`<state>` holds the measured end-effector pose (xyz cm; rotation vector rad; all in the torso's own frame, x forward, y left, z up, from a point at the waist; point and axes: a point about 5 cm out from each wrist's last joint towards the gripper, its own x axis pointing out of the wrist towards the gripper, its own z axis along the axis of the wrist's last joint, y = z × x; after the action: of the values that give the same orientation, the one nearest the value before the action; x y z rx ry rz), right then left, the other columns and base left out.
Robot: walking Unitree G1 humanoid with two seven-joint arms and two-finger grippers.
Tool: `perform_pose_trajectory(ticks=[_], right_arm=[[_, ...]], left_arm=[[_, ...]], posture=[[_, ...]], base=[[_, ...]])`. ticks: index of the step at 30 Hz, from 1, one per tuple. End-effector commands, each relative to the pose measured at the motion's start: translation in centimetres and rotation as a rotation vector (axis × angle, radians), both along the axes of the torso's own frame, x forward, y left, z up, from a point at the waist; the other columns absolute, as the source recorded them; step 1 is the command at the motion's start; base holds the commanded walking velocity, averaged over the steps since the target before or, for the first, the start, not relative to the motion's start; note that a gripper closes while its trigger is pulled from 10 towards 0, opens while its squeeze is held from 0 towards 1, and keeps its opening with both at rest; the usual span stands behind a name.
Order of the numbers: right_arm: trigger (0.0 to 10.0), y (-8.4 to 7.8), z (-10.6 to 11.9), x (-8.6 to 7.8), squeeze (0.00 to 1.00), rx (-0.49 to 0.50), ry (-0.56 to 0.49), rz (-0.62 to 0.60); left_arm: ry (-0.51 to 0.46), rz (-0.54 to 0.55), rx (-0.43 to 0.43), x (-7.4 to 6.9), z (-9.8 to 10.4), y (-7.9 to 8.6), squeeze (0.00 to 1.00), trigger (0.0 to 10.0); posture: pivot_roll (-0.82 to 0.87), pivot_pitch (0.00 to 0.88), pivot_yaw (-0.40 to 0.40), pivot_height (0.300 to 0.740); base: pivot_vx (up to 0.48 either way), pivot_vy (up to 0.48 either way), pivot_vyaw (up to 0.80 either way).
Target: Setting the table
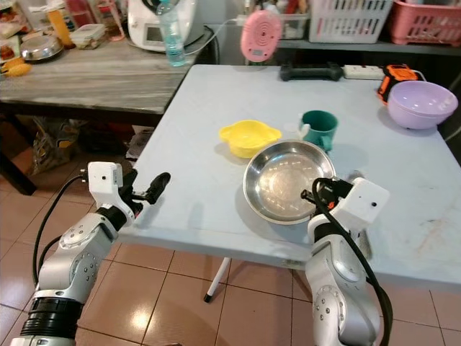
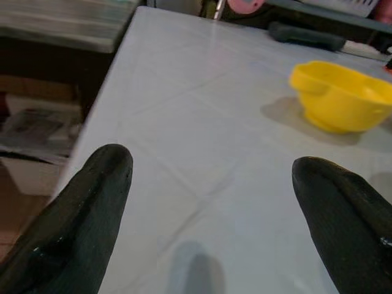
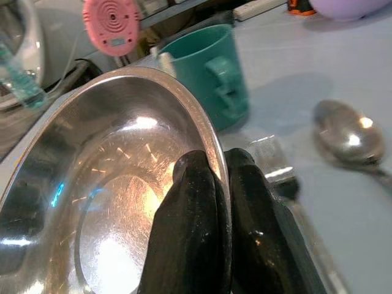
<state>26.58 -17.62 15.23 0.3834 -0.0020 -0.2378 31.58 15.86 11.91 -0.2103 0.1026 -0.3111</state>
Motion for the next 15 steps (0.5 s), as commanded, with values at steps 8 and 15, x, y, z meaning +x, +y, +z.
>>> perform_pose_trajectory(ticks=[8, 15], right_arm=[[10.0, 0.72, 0.43, 0.14, 0.00, 0.031, -0.031, 0.003], [10.0, 0.77, 0.48, 0.15, 0.00, 0.028, -0.034, 0.004]], left_arm=[[-0.003, -0.018, 0.017, 0.00, -0.04, 0.18, 0.00, 10.0], [-0.003, -0.023, 0.019, 0.00, -0.07, 0.18, 0.00, 10.0]], posture=[[-0.13, 0.045, 0.087, 0.740], [-0.13, 0.044, 0.089, 0.740]], base=[[0.000, 0.333, 0.00], [0.000, 0.411, 0.00]])
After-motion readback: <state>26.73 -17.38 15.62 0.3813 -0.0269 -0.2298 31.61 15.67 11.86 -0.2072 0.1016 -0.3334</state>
